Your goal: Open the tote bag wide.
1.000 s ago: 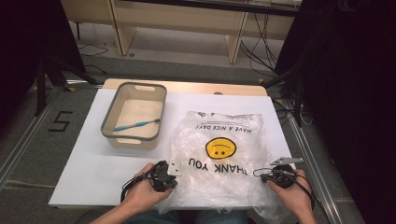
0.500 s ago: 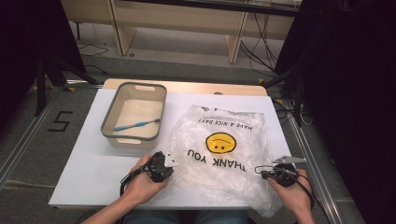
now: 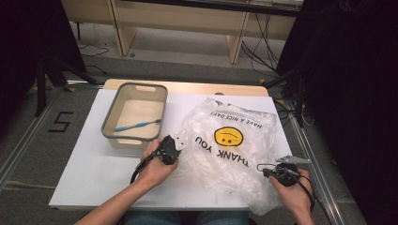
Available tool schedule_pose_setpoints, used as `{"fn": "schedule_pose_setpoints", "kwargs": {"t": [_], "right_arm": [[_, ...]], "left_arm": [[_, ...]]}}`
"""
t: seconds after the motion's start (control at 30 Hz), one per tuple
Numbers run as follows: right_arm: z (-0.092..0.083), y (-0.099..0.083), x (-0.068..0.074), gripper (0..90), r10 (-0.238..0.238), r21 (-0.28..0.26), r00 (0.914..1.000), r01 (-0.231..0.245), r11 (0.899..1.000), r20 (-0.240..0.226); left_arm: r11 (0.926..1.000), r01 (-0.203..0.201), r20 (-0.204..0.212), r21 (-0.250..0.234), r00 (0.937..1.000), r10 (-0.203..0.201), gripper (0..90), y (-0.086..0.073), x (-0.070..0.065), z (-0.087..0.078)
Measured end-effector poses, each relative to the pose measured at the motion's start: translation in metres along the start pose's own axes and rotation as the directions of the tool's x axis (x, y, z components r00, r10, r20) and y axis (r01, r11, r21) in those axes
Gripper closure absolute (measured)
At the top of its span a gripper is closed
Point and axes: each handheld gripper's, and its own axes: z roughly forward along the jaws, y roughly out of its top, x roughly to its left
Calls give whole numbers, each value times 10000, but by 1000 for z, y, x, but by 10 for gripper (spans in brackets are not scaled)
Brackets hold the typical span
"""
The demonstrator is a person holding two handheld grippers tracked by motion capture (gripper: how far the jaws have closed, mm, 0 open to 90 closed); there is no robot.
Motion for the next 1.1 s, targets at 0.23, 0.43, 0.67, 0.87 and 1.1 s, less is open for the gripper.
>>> {"fn": "schedule_pose_setpoints", "kwargs": {"t": [0.23,0.43,0.67,0.87,1.1], "right_arm": [[3,-2,5,900,153,-102,9999,-153,9998,-66],[6,-2,7,900,107,-69,9998,-108,9999,-146],[9,-2,2,900,-9,-86,10000,8,10000,-85],[4,-2,2,806,-76,-365,10000,78,9993,43],[-7,10,11,586,-1059,-1949,9939,1101,9746,319]], "left_arm": [[9998,106,-660,-170,9977,-117,894,18,8,19],[9989,293,-877,-361,9956,-324,890,23,13,25],[9927,199,-683,-1193,9973,-282,629,22,12,4],[9762,400,-440,-2132,9978,-505,427,15,9,-28],[9650,1171,597,-2345,9926,-1059,367,-13,6,-52]]}}
